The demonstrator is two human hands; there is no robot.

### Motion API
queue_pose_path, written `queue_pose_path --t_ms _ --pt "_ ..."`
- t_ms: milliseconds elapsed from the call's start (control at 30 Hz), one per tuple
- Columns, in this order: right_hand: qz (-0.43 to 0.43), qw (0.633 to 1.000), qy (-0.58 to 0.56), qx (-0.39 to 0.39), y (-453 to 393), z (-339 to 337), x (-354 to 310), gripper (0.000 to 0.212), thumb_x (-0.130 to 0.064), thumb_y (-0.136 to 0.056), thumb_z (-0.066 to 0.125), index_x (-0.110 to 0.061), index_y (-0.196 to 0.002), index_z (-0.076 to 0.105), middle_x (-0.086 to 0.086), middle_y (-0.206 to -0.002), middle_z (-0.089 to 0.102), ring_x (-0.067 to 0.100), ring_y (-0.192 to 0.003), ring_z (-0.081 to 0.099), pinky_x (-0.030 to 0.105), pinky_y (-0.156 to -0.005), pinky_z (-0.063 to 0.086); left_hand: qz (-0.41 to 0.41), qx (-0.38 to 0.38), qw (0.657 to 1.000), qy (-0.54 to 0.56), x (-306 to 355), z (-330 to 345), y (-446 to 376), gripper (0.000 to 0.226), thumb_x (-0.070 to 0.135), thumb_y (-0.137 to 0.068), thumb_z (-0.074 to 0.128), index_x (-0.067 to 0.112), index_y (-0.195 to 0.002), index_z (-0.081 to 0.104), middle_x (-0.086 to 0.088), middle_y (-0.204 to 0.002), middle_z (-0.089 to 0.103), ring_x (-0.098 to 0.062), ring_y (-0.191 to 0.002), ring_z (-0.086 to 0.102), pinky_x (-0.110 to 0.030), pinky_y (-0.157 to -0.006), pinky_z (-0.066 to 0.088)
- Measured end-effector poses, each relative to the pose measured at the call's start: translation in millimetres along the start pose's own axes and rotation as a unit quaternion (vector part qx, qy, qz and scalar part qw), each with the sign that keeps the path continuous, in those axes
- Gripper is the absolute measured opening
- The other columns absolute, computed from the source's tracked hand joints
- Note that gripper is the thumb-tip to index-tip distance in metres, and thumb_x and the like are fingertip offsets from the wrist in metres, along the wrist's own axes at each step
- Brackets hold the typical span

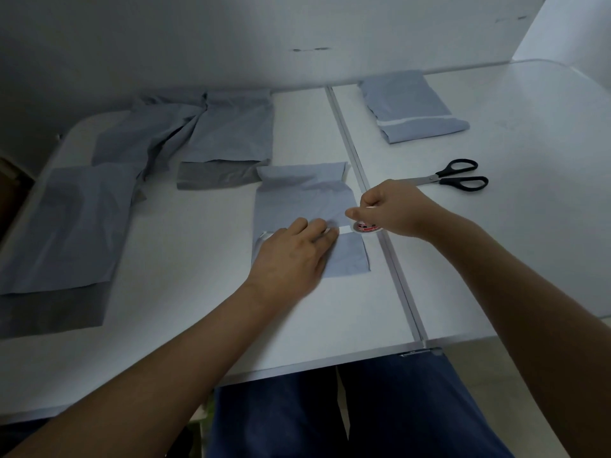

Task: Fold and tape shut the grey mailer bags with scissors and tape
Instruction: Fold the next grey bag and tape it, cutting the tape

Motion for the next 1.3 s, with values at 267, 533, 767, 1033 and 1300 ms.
queue_pose_path --t_ms 267,533,767,1033,1300 --pt "0.013 0.996 0.078 -0.028 1.7 -5.2 -3.9 0.048 -0.04 -0.087 0.065 -0.013 -0.053 0.044 0.003 -0.053 0.04 0.016 -0.052 0.037 0.027 -0.054 0.029 0.007 -0.017 1.0 -0.021 4.2 -4.7 0.5 0.034 0.034 -0.085 0.058 0.026 -0.117 0.066 0.012 -0.101 0.062 -0.01 -0.078 0.055 -0.024 -0.056 0.019" --pt "-0.001 0.998 0.058 -0.006 6.7 -2.9 2.2 0.055 -0.051 -0.09 0.054 -0.012 -0.054 0.045 0.002 -0.053 0.045 0.015 -0.052 0.041 0.03 -0.056 0.032 0.027 -0.052 0.998 -0.006 9.0 2.1 -4.4 0.05 0.026 -0.076 0.072 0.02 -0.125 0.062 0.005 -0.1 0.059 -0.017 -0.077 0.054 -0.026 -0.051 0.028" --pt "0.036 0.987 -0.147 0.052 17.9 5.7 14.8 0.046 -0.045 -0.093 0.056 -0.015 -0.058 0.048 0.0 -0.06 0.049 0.011 -0.059 0.043 0.03 -0.064 0.036 0.021 -0.116 0.993 -0.012 14.0 5.8 -6.2 0.058 0.027 -0.09 0.051 0.029 -0.146 0.037 0.005 -0.119 0.049 -0.019 -0.096 0.048 -0.029 -0.059 0.029" --pt "0.028 0.991 -0.11 0.067 17.5 -4.0 12.9 0.034 -0.037 -0.087 0.066 -0.016 -0.062 0.059 -0.001 -0.063 0.058 0.008 -0.061 0.048 0.026 -0.061 0.036 0.008 -0.149 0.989 0.008 14.7 1.3 -8.4 0.061 0.027 -0.098 0.042 0.032 -0.152 0.013 0.004 -0.14 0.03 -0.018 -0.115 0.037 -0.027 -0.063 0.03" --pt "0.009 0.998 -0.015 0.065 17.3 -13.1 10.7 0.035 -0.036 -0.087 0.065 -0.017 -0.059 0.055 -0.003 -0.064 0.055 0.007 -0.06 0.047 0.023 -0.056 0.033 0.001 -0.175 0.985 0.006 13.3 3.5 -7.8 0.063 0.028 -0.098 0.044 0.033 -0.151 0.012 0.004 -0.142 0.028 -0.018 -0.117 0.036 -0.027 -0.063 0.03"
Point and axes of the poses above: each hand's wrist, its own y-axis away from the middle knuckle, its own z-axis out of the palm, x = y × z, the point moved 9 cm from there along -y, towards the middle knuckle
